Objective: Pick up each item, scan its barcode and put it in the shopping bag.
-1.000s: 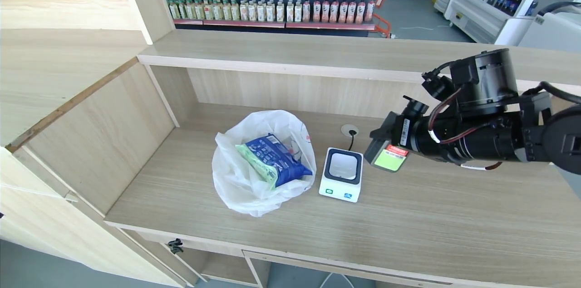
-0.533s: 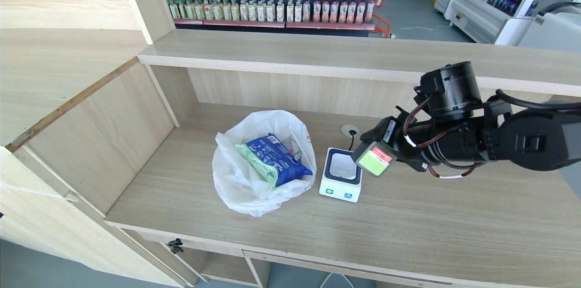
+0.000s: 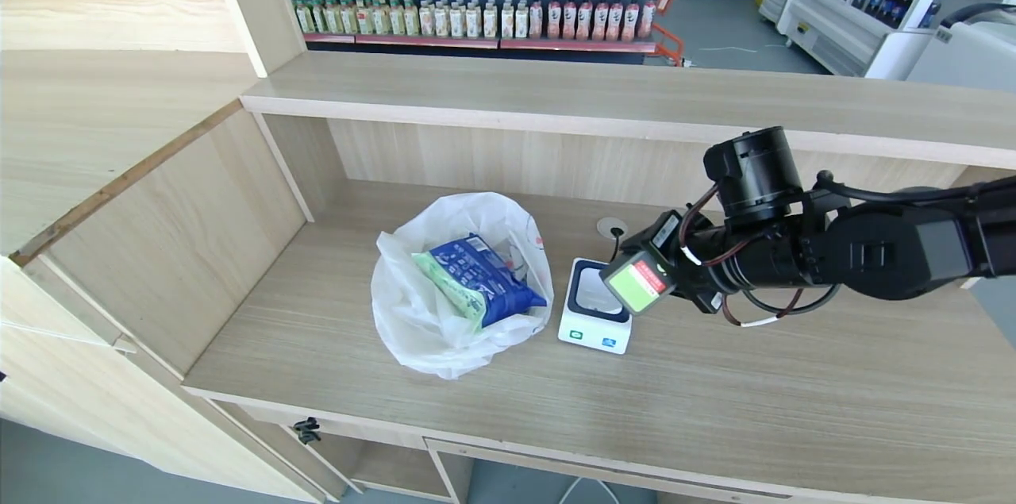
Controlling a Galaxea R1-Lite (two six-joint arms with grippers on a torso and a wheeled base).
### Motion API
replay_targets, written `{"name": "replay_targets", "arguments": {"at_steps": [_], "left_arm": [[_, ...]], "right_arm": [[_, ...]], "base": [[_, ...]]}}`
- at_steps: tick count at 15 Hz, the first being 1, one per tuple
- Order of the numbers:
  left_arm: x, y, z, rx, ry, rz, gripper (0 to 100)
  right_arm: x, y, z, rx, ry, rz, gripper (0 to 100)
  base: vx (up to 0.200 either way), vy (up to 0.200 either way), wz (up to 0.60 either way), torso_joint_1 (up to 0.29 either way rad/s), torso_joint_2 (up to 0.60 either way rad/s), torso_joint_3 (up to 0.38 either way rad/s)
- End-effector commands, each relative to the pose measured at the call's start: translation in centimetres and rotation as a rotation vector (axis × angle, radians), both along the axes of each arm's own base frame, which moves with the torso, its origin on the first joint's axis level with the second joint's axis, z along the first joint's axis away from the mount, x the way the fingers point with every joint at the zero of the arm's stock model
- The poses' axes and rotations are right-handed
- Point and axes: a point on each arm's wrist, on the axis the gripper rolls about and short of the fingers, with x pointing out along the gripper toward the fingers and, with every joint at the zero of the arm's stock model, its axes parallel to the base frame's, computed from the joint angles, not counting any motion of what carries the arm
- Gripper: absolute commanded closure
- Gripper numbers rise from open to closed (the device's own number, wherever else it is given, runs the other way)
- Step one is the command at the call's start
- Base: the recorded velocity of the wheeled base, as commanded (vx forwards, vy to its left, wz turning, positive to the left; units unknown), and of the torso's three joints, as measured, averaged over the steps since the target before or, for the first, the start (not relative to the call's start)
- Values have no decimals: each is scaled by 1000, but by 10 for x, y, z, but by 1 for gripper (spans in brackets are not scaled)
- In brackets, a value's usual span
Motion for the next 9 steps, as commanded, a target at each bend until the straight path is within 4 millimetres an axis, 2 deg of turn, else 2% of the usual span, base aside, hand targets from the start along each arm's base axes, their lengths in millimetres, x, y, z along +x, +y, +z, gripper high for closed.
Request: {"name": "replay_targets", "arguments": {"at_steps": [1,5,9], "left_arm": [[0,0,0,0,0,0,0],[0,0,0,0,-2,0,0],[0,0,0,0,0,0,0]], "right_arm": [[8,4,-12,-7,23,-2,100],[20,11,-19,13,2,15,100],[23,17,-23,24,11,41,100]], "base": [[0,0,0,0,0,0],[0,0,0,0,0,0],[0,0,0,0,0,0]]}}
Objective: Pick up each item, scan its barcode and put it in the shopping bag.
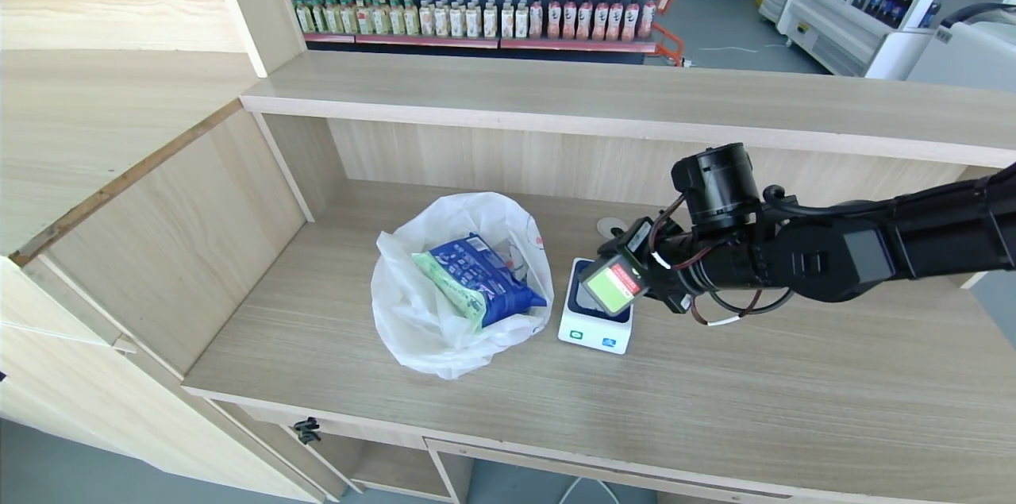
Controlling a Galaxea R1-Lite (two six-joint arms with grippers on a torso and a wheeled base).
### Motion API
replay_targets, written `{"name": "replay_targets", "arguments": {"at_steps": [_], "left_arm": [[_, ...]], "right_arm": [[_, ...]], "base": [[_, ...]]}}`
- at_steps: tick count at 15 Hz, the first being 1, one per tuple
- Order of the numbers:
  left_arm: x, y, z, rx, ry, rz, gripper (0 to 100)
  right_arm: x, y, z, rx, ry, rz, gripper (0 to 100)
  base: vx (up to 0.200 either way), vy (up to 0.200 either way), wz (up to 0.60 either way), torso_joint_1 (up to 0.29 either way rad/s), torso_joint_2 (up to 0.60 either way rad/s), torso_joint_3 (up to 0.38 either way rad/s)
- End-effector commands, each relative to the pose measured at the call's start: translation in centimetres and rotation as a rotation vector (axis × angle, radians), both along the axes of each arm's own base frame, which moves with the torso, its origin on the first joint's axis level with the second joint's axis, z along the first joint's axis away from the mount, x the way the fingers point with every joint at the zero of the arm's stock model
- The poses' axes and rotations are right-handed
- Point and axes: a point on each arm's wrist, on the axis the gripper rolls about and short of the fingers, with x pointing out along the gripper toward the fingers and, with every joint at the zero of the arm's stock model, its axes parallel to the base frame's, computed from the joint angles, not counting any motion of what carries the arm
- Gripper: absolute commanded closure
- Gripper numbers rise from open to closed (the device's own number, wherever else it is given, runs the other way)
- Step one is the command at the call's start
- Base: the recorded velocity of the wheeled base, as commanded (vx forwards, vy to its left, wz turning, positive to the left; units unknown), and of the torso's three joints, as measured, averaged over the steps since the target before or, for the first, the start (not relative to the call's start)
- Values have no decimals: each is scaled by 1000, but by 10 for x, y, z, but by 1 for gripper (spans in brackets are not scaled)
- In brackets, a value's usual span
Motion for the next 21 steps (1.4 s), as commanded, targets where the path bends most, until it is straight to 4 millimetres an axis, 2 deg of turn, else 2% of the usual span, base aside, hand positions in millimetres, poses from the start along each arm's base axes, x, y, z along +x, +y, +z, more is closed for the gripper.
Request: {"name": "replay_targets", "arguments": {"at_steps": [1,6,9,14,21], "left_arm": [[0,0,0,0,0,0,0],[0,0,0,0,0,0,0],[0,0,0,0,0,0,0],[0,0,0,0,0,0,0],[0,0,0,0,0,0,0]], "right_arm": [[2,2,-5,-6,11,1,100],[6,0,-13,-20,29,0,100],[9,-3,-11,-12,23,19,100],[11,-1,-6,-15,-3,45,100],[17,6,-14,-15,-14,61,100]], "base": [[0,0,0,0,0,0],[0,0,0,0,0,0],[0,0,0,0,0,0],[0,0,0,0,0,0],[0,0,0,0,0,0]]}}
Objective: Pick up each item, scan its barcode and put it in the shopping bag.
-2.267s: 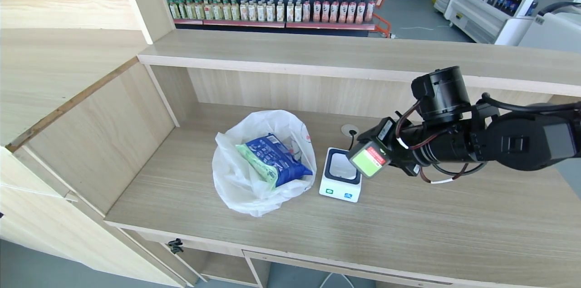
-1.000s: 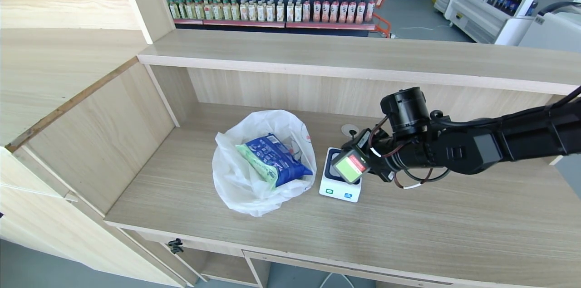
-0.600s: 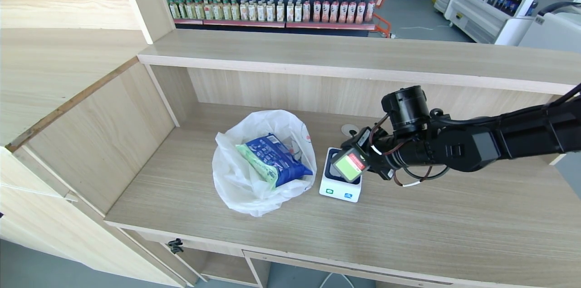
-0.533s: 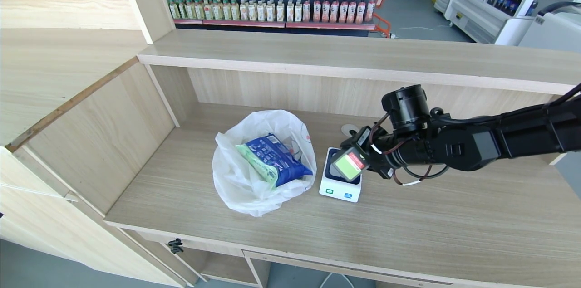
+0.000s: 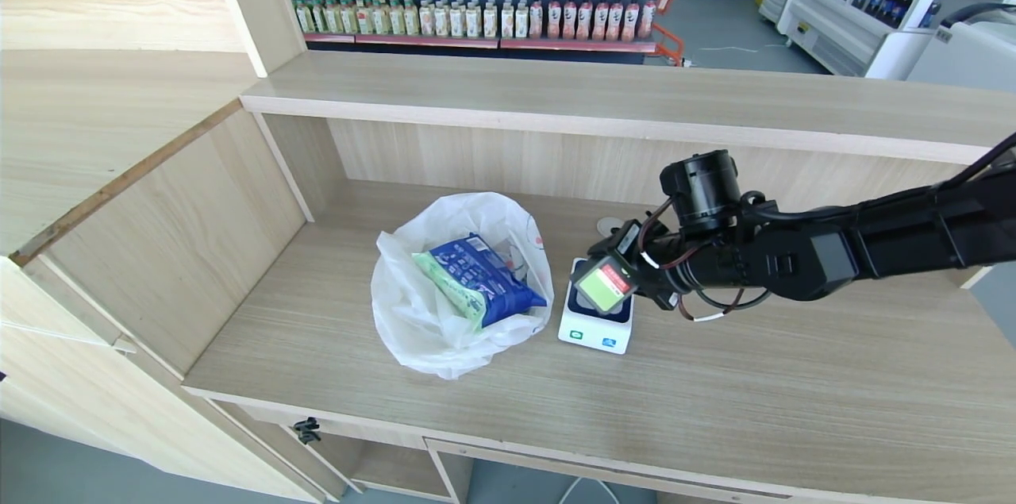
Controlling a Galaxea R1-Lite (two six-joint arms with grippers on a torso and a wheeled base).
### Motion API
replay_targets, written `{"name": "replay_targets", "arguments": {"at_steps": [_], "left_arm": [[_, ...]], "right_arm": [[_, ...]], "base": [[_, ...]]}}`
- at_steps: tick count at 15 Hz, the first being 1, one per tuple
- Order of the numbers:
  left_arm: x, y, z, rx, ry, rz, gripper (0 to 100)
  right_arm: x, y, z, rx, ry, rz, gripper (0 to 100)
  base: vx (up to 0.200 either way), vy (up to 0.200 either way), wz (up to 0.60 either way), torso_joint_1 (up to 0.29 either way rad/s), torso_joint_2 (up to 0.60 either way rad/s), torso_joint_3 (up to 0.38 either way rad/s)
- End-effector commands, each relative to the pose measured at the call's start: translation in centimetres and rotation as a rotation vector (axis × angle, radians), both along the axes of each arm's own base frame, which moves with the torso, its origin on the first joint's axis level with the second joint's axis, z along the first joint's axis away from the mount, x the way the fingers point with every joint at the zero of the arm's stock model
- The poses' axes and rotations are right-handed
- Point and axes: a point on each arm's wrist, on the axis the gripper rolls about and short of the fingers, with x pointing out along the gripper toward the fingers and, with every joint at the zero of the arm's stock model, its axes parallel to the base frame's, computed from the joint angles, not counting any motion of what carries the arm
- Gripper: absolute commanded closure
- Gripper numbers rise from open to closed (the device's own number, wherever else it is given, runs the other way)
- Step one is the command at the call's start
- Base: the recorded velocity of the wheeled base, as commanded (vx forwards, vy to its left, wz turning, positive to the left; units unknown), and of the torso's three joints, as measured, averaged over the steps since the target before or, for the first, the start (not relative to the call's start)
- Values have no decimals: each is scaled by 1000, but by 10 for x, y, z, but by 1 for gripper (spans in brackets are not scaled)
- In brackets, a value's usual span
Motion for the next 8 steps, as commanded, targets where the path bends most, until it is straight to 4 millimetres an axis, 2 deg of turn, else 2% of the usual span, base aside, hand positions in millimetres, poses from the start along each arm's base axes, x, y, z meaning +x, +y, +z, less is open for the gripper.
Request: {"name": "replay_targets", "arguments": {"at_steps": [1,8], "left_arm": [[0,0,0,0,0,0,0],[0,0,0,0,0,0,0]], "right_arm": [[2,3,-4,-3,7,5,100],[1,13,-8,-6,12,28,100]], "base": [[0,0,0,0,0,0],[0,0,0,0,0,0]]}}
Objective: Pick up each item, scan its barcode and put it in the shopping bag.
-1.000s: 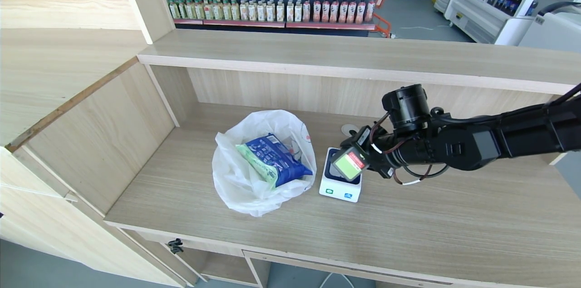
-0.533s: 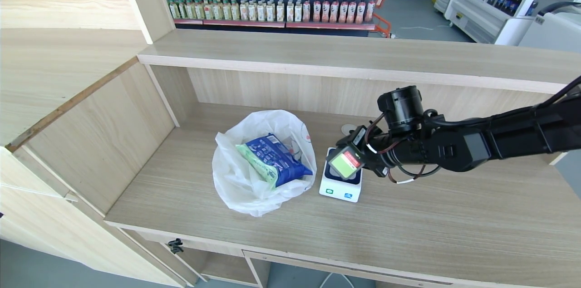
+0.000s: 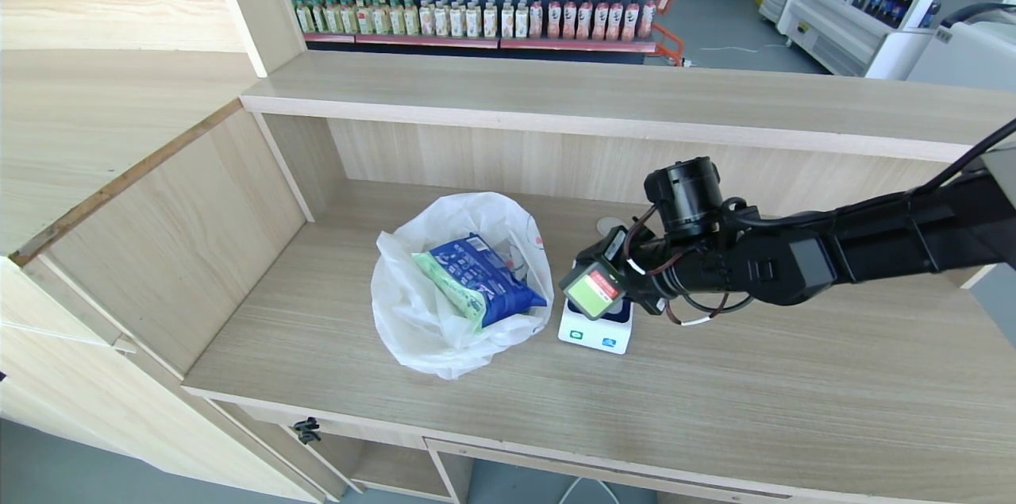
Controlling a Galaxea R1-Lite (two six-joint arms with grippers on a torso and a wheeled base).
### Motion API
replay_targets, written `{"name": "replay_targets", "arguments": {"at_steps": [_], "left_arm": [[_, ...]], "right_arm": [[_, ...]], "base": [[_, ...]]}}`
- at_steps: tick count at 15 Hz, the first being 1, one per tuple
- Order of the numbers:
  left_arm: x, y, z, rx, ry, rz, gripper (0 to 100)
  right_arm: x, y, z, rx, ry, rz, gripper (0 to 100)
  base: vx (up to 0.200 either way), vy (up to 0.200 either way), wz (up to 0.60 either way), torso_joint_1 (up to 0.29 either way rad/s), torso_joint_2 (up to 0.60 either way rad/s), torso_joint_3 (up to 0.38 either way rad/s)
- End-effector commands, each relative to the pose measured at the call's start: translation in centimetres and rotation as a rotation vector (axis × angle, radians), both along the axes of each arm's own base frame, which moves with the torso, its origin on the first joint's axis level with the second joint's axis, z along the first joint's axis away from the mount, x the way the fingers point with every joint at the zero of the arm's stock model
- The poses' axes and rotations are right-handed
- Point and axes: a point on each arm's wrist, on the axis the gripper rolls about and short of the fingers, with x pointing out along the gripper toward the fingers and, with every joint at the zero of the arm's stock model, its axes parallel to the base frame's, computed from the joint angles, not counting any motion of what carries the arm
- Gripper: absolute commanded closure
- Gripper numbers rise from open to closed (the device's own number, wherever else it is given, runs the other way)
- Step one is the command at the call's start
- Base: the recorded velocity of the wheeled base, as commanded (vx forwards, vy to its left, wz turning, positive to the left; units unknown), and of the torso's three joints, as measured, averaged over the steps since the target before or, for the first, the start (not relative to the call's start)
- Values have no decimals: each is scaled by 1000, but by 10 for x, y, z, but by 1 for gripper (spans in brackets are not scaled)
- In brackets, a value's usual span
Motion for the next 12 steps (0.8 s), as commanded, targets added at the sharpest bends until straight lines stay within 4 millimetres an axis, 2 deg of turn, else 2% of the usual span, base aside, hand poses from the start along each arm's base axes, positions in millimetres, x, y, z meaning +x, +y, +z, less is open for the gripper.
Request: {"name": "replay_targets", "arguments": {"at_steps": [1,5,7,9,10,11,12], "left_arm": [[0,0,0,0,0,0,0],[0,0,0,0,0,0,0],[0,0,0,0,-2,0,0],[0,0,0,0,0,0,0],[0,0,0,0,-2,0,0],[0,0,0,0,-2,0,0],[0,0,0,0,0,0,0]], "right_arm": [[0,2,-1,-1,2,4,100],[-1,-1,6,-12,-26,14,100],[-12,-22,51,-119,-206,39,100],[-38,-50,92,-279,-394,106,100],[-52,-66,104,-396,-482,158,100],[-65,-74,113,-526,-566,218,100],[-72,-77,115,-578,-600,239,100]], "base": [[0,0,0,0,0,0],[0,0,0,0,0,0],[0,0,0,0,0,0],[0,0,0,0,0,0],[0,0,0,0,0,0],[0,0,0,0,0,0],[0,0,0,0,0,0]]}}
